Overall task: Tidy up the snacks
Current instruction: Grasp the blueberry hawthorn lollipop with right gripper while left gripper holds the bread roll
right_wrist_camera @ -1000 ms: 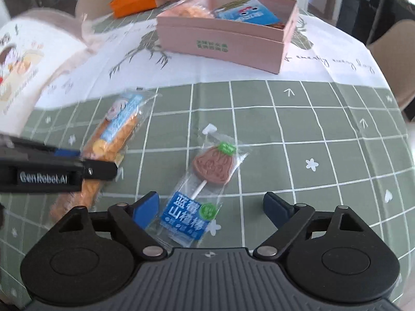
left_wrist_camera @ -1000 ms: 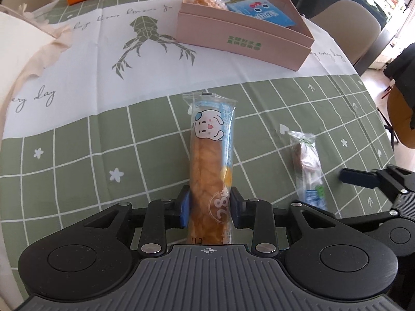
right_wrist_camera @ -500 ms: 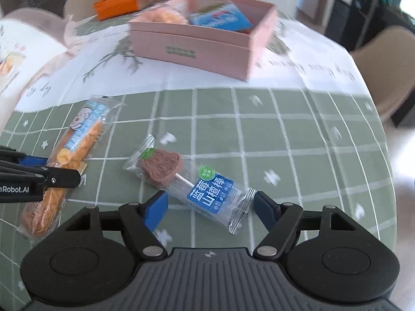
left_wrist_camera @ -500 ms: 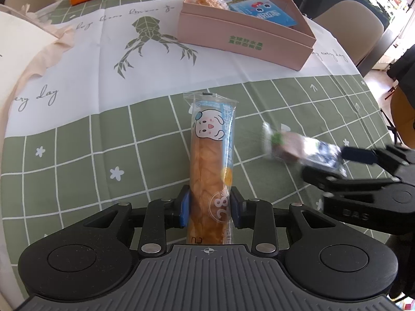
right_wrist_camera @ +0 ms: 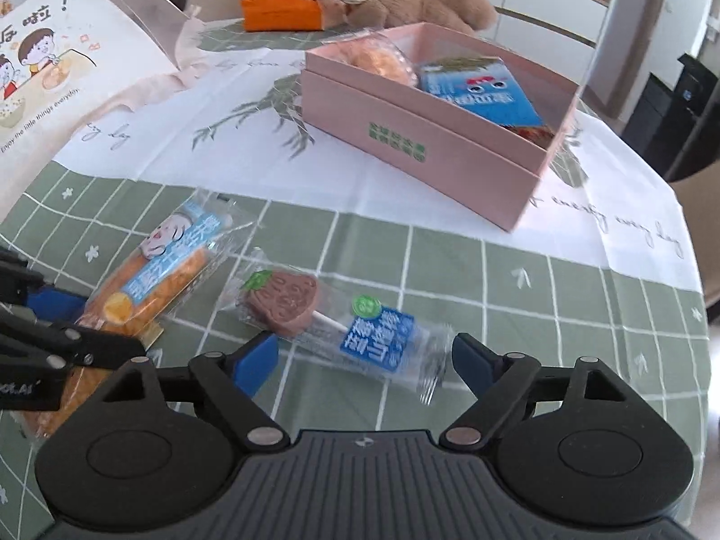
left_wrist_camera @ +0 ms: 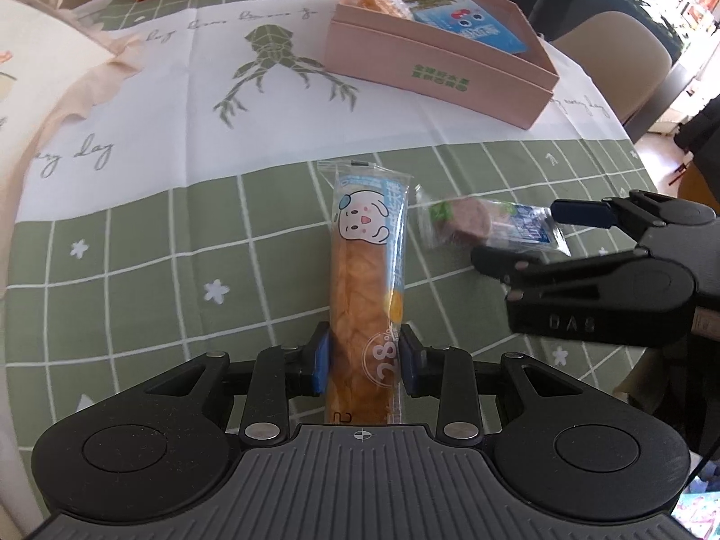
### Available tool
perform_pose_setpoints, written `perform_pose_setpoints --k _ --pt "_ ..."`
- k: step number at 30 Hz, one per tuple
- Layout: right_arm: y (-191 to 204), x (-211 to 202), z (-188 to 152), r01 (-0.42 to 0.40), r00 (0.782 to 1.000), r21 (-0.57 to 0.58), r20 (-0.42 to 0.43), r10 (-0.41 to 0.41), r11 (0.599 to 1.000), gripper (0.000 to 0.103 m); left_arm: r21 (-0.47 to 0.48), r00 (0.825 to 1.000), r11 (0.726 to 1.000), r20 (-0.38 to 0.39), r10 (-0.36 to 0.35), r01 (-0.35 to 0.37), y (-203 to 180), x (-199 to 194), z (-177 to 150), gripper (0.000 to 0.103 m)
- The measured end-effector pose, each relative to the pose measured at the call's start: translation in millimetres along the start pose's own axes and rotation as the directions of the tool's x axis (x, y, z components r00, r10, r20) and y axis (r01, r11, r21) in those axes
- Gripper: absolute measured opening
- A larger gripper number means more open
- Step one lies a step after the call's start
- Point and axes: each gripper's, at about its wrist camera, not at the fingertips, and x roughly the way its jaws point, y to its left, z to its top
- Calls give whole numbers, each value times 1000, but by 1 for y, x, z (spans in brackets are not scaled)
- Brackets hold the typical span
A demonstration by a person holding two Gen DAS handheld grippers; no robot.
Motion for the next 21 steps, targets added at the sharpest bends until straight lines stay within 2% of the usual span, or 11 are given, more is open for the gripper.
perform_pose_setpoints --k 2,4,5,8,11,14,18,21 --pt "0 1 2 -25 1000 23 4 25 999 76 -4 1000 1000 1 4 -4 2 -1 -1 35" --pt "3 -2 4 -21 1000 29 5 21 999 55 -5 1000 1000 0 2 -2 4 -1 -1 35" --pt "5 -4 5 -32 999 32 -1 33 999 53 -3 1000 1000 0 3 -3 3 -1 -1 35" --pt "7 -11 4 -134 990 48 -32 136 990 51 3 1000 1000 1 6 -6 3 -1 -1 35" --pt "15 -11 7 -93 996 13 -10 93 996 51 -1 1000 1000 0 5 -5 3 -1 -1 35" --pt "18 -1 17 -39 999 1 22 39 999 56 -3 1000 1000 -1 1 -1 4 -1 -1 36" --pt "17 20 32 -61 998 15 20 61 998 61 -1 1000 1000 -7 0 0 4 -1 0 37" --pt "21 15 31 -82 997 -9 2 82 997 38 1 1000 1000 -12 4 -4 4 1 4 38"
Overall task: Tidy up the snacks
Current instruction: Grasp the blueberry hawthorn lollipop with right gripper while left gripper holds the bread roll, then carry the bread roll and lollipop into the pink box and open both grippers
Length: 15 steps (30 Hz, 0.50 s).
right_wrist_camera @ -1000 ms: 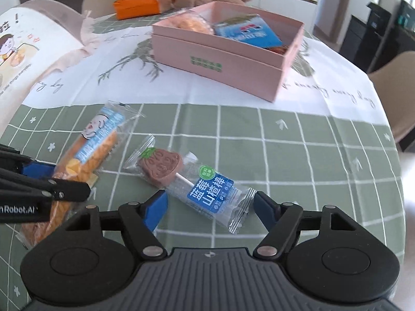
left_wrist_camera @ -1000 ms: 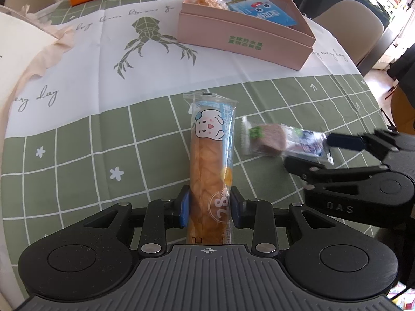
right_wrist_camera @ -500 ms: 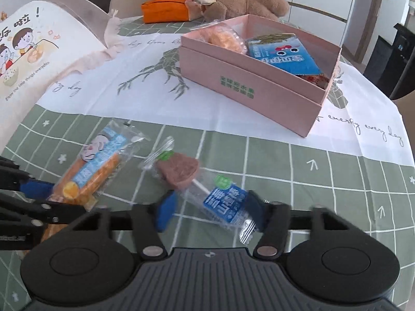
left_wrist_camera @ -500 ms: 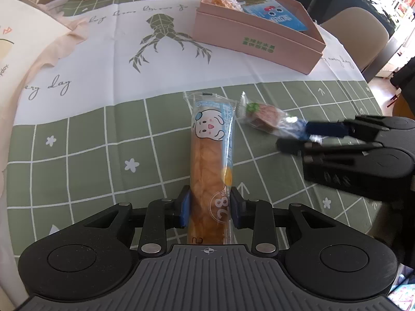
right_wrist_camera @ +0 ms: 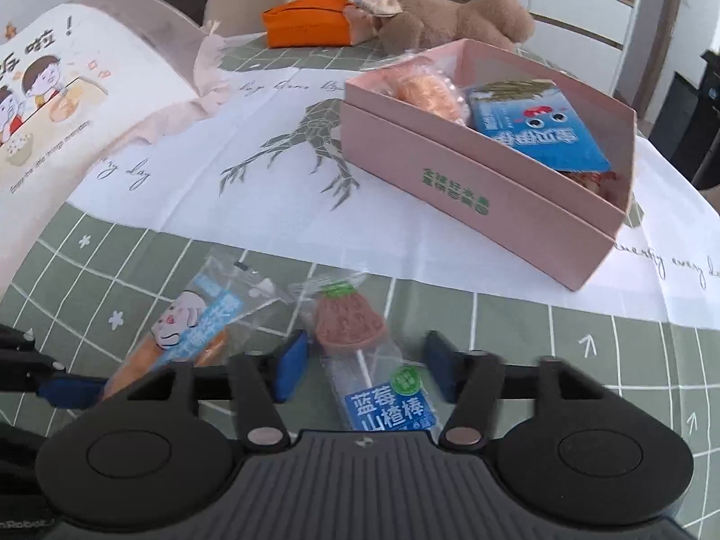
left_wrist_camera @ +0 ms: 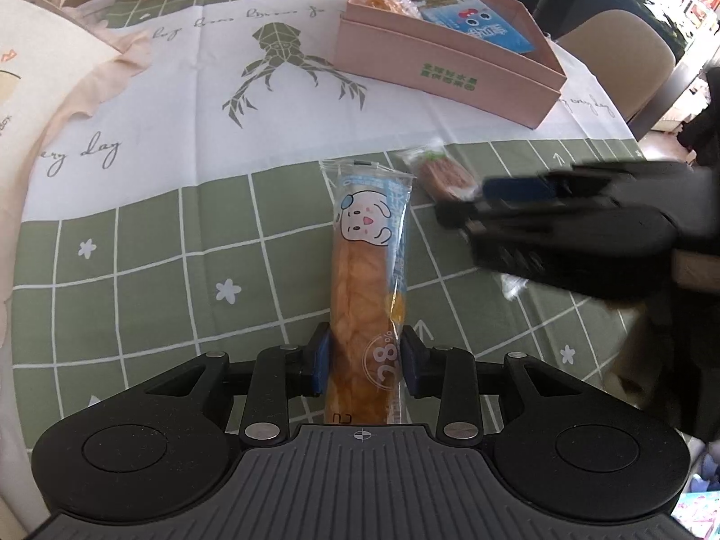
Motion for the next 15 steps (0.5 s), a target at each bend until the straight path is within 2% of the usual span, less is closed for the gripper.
perform_pose_setpoints --k 3,6,7,9,11,13,15 --pt "-6 -12 -12 -13 1000 33 -22 14 999 37 0 1000 1000 -3 -2 2 -1 3 5 38" --pt "-22 -29 -22 -15 999 117 -32 19 993 36 24 1000 1000 -2 -7 7 -3 6 10 38" --pt "-28 -35 -23 -14 999 141 -30 18 990 36 33 1000 999 2 -13 13 -4 6 12 34" --pt "-40 -51 -23 -10 1000 184 -18 14 983 36 13 997 997 12 -74 74 -1 5 20 32" --pt "-51 -69 -19 2 1000 209 11 -4 978 36 -1 988 990 61 -140 140 -2 -5 39 32" --pt "-63 -90 -13 10 998 234 52 -23 972 36 19 975 984 133 -177 176 -10 -22 71 32" --pt "-74 -107 -6 18 995 254 87 -42 967 36 24 951 972 202 -233 233 -17 -39 110 32"
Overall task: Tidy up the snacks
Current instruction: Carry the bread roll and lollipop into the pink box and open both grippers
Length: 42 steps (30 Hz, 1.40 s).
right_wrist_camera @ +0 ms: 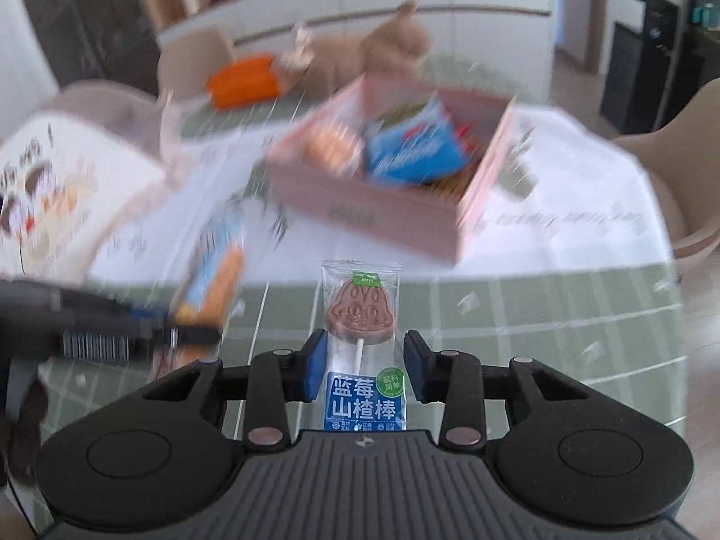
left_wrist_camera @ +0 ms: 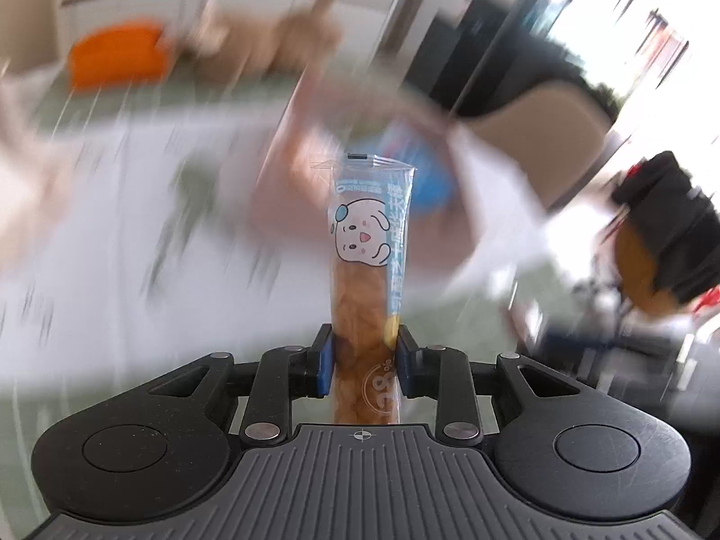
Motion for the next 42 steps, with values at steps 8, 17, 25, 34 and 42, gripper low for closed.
perform_pose_setpoints --k 8,17,25,34,42 --pt "-31 -13 34 52 997 29 61 -53 998 36 -100 998 993 5 -56 56 -4 70 133 34" --pt "-40 24 85 58 997 4 58 -58 998 36 -73 997 997 -66 -37 32 27 137 121 43" --pt "-44 107 164 5 997 128 80 -16 992 59 -132 989 990 135 65 -48 48 52 80 43" --pt "-7 79 53 43 998 146 38 -49 988 72 4 978 982 92 189 -190 40 40 -53 43" --pt "12 78 -52 182 983 128 -13 -182 975 78 145 961 965 204 185 -216 25 46 -117 44"
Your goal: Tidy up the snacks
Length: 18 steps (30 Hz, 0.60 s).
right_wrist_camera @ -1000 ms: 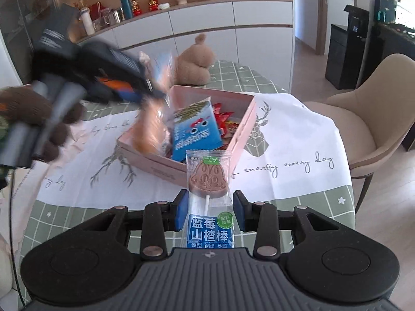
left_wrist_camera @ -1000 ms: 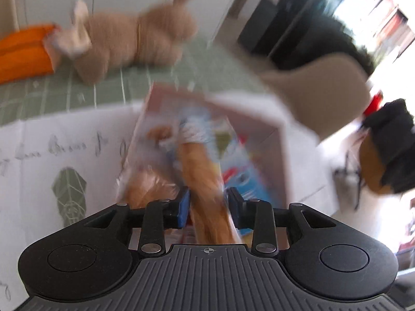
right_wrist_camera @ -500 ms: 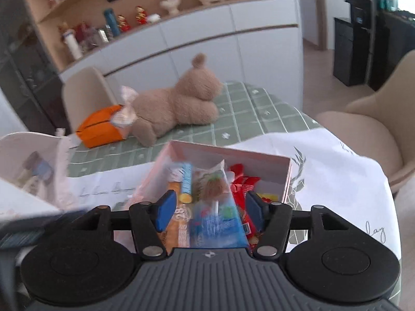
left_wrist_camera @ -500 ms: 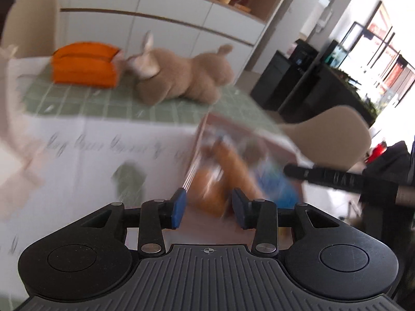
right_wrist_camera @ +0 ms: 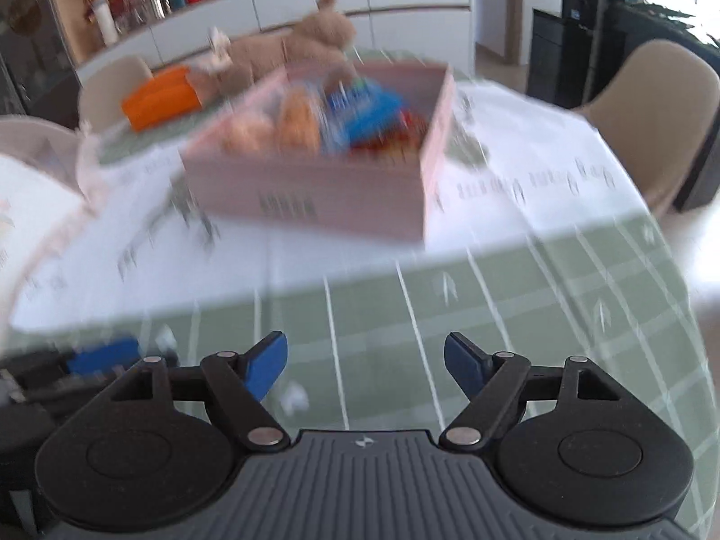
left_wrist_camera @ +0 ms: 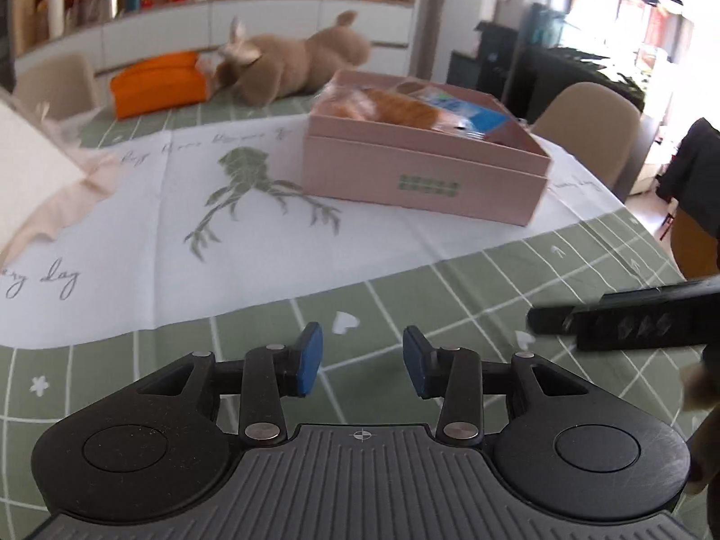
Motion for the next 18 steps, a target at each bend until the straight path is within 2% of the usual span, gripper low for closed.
perform_pose_setpoints --k 3,5,6,9,18 --pt "2 -2 -15 50 997 -31 54 -49 998 82 60 998 997 50 41 -44 -14 2 -8 44" --pt "3 1 -21 100 992 -41 83 -97 994 91 67 993 994 83 78 -84 -23 0 -14 44" --pt "1 4 -23 128 987 -19 96 -125 992 103 64 992 993 92 89 -95 -25 0 -15 44" --pt "-6 1 -31 141 977 27 156 -144 990 103 59 992 994 94 87 -93 -27 1 -14 43" --pt "-2 2 -40 148 963 32 222 -152 988 103 58 992 994 94 85 -90 -27 5 -14 43"
